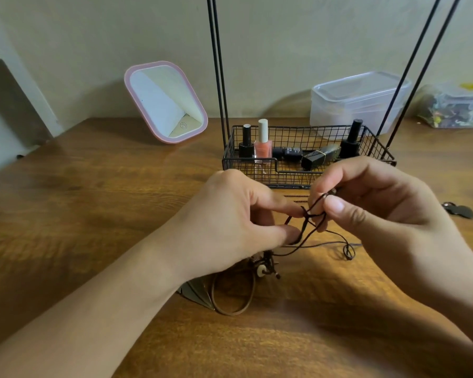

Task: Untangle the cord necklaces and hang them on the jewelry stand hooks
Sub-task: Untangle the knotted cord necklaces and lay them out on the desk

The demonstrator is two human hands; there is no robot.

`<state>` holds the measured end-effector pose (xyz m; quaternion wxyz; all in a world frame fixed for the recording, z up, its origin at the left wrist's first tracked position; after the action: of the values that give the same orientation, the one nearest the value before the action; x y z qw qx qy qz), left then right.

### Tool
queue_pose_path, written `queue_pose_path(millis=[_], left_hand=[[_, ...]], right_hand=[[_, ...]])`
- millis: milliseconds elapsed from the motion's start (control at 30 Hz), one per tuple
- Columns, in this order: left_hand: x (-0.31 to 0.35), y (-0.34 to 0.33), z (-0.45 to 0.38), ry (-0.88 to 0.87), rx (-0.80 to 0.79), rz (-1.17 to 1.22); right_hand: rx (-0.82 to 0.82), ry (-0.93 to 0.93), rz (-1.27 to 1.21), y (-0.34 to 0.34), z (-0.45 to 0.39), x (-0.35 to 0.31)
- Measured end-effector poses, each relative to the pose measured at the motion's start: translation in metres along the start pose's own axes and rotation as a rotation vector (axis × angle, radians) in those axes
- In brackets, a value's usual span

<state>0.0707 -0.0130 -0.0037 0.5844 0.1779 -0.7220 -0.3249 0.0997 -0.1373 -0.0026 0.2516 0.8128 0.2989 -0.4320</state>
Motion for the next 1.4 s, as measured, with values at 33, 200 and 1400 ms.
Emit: queue_pose_path(millis=[33, 200, 1400], left_hand=[[0.001, -0.001, 0.000, -0.005, -0.002, -0.005], [0.002, 0.003, 0.003, -0.017, 0.064, -0.031], [-0.001, 0.001, 0.001, 0.027, 0.066, -0.206]], right_hand=[[-0.023, -0.005, -0.044, -0.002, 0.000, 0.001], [0.015, -0.084, -0.144, 0.008, -0.002, 0.004], [0.248, -0.167, -0.322, 0.062, -0.003, 0.005]])
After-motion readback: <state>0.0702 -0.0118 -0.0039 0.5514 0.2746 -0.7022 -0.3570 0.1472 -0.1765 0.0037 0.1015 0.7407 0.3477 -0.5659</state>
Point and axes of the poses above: each hand's wrist, its own z-axis away from the middle knuckle, its own y-axis out of the back of the hand, x = y × z, the point moved 10 cm from there along -z, towards the middle knuckle, and after that the axes turned 8 degrees about -x, right-handed, at the moved point
